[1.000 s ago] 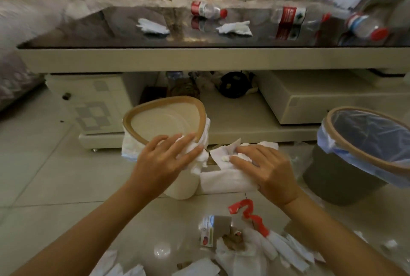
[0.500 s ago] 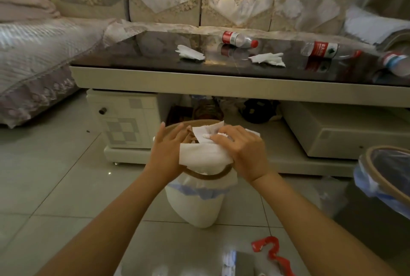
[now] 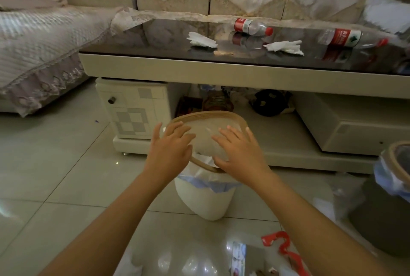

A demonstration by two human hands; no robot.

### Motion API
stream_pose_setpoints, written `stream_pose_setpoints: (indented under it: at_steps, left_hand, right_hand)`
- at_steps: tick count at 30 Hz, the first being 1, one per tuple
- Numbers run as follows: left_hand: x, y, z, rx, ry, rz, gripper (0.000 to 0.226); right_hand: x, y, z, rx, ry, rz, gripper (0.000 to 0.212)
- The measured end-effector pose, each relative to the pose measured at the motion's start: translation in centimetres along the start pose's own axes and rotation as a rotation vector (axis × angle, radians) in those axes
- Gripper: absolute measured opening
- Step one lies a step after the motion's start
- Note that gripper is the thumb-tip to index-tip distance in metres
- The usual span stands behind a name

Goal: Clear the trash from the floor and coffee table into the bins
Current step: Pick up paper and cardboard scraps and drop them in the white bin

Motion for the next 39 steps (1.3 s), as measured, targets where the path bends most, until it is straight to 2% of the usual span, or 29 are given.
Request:
stream_pose_setpoints:
  at_steps: [3, 5, 8, 15, 21, 28, 33, 39]
  left_hand:
    - [0.3, 3.3, -0.3, -0.1, 0.036, -0.047, 0.033]
    - [0.3, 5.9, -0.8, -0.18, 0.064, -0.103, 0.036]
    - [-0.7, 10.1, -2.3, -0.288, 0.058, -0.161, 0.046]
    - [-6.1, 19.4, -6.5, -0.528, -0.11, -0.095, 0.061]
    - [-13.1, 23.6, -8.3, -0.523, -0.376, -0.123, 0.072]
    - [-17.8, 28.9, -8.1, -0.568, -0.421, -0.135, 0.071]
    - [-21.3, 32.0, -8.1, -0.499, -0.454, -0.225, 0.071]
    - [-24.8, 33.3, -8.8, -0.487, -0.474, -0.247, 0.063]
  right_hand:
    - [2.4, 0.5, -3.7, 0.0, 0.214, -0.008, 0.046]
    - [2.5, 1.6, -6.3, -0.027, 0.238, -0.015, 0.046]
    - [1.2, 3.8, -10.7, -0.088, 0.187, -0.027, 0.052]
    - [-4.3, 9.4, -21.2, -0.311, -0.076, -0.075, 0.064]
    - [-8.7, 13.7, -27.1, -0.472, -0.254, -0.062, 0.068]
    - [-13.1, 20.0, -32.1, -0.683, -0.399, -0.094, 0.069]
    - [-15.0, 24.1, -33.1, -0.764, -0.407, -0.065, 0.066]
    - [-16.0, 28.9, -30.6, -0.871, -0.327, 0.026, 0.061]
Point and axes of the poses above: each hand's wrist, its own z-axis towards the middle knuckle, its own x-axis out of the back of the hand, y = z × x, the point moved 9 cm from there along z, towards the middle knuckle, and after that the axes turned 3 degrees about -y, right-handed, at the moved point
